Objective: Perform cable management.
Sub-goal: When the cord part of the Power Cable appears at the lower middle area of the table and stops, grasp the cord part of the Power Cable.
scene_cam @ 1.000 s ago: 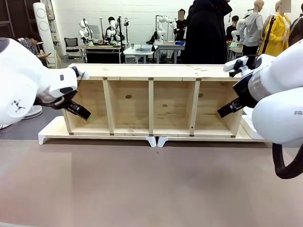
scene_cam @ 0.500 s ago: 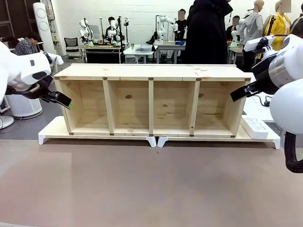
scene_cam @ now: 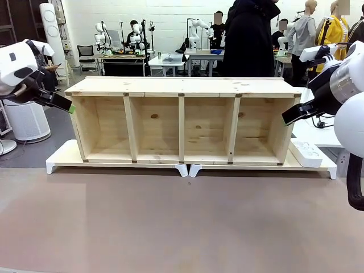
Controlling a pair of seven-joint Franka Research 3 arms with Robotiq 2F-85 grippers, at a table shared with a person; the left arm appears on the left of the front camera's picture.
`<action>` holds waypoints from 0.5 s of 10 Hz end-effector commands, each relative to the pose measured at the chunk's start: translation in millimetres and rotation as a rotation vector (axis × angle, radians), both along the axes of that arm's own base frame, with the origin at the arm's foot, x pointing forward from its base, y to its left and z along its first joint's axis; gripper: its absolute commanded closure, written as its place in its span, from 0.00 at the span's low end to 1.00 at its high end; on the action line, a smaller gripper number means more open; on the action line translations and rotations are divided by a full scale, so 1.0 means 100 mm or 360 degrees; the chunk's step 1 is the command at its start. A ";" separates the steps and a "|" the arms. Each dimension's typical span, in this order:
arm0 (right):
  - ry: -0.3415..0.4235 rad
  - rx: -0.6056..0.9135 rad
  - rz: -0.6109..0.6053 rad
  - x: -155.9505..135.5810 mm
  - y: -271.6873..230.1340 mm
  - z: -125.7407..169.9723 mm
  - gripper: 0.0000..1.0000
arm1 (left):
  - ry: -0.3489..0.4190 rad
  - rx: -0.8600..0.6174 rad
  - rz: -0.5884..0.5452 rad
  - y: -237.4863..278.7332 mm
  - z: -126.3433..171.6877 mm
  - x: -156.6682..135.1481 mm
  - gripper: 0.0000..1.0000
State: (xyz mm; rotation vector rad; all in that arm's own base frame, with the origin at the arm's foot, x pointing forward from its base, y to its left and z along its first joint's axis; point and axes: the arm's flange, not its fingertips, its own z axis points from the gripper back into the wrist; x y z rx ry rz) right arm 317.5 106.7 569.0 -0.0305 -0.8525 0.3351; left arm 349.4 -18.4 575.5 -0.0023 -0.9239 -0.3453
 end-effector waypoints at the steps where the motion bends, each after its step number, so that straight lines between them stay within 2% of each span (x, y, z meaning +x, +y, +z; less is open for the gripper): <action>1: -0.0036 0.0063 -0.0028 -1.39 -0.49 -1.60 0.00 | -0.0032 0.0046 0.0002 -0.03 -1.49 -1.43 0.00; 3: -0.0052 0.0073 -0.0044 -1.39 -0.50 -1.60 0.00 | 0.0017 0.0035 0.0003 -0.05 -1.52 -1.36 0.00; 4: -0.0018 0.0015 -0.0016 -0.08 -0.02 0.08 0.00 | -0.0011 0.0018 -0.0017 -0.06 0.05 -0.06 0.00; 5: -0.0018 0.0015 -0.0016 -0.08 -0.02 0.08 0.00 | -0.0011 0.0018 -0.0017 -0.06 0.05 -0.06 0.00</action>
